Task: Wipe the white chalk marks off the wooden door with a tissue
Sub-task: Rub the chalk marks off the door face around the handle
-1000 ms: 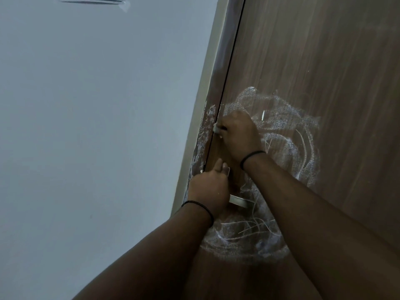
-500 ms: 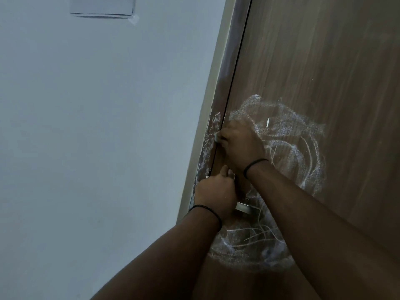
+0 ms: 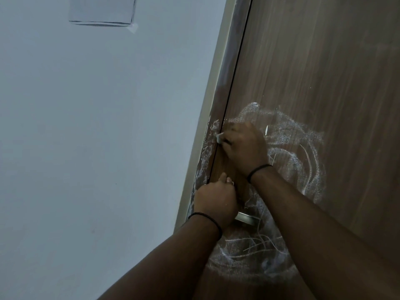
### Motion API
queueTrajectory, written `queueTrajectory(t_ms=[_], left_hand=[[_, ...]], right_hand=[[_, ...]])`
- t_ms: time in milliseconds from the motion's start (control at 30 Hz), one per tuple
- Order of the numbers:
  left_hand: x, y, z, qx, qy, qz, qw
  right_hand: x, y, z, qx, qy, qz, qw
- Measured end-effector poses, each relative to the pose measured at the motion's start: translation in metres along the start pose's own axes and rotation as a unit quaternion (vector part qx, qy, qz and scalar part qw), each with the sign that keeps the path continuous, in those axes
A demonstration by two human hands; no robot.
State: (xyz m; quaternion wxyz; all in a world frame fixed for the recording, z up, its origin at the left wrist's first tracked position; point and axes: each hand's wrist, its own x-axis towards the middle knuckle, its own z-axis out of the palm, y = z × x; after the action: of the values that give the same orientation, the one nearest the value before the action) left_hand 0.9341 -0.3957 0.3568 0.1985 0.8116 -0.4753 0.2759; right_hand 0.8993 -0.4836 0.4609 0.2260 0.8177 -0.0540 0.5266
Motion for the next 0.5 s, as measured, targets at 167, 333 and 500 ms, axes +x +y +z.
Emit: queueTrajectory(t_ms=[167, 333, 500], left_hand=[[-0.001, 0.002, 0.004, -0.010, -0.003, -0.011, 1.000], [0.000, 0.001, -0.001, 0.005, 0.006, -0.003, 1.000], [0.000, 0.003, -0.002, 0.010, 0.010, 0.002, 1.000]], right_hand=[[0.014, 0.017, -0.014, -0.031, 0.054, 0.071, 0.996], [0.027, -0.005, -0.004, -0.016, 0.029, 0.062, 0.998], [0.002, 0.007, -0.008, -0.031, 0.015, 0.033, 0.999]])
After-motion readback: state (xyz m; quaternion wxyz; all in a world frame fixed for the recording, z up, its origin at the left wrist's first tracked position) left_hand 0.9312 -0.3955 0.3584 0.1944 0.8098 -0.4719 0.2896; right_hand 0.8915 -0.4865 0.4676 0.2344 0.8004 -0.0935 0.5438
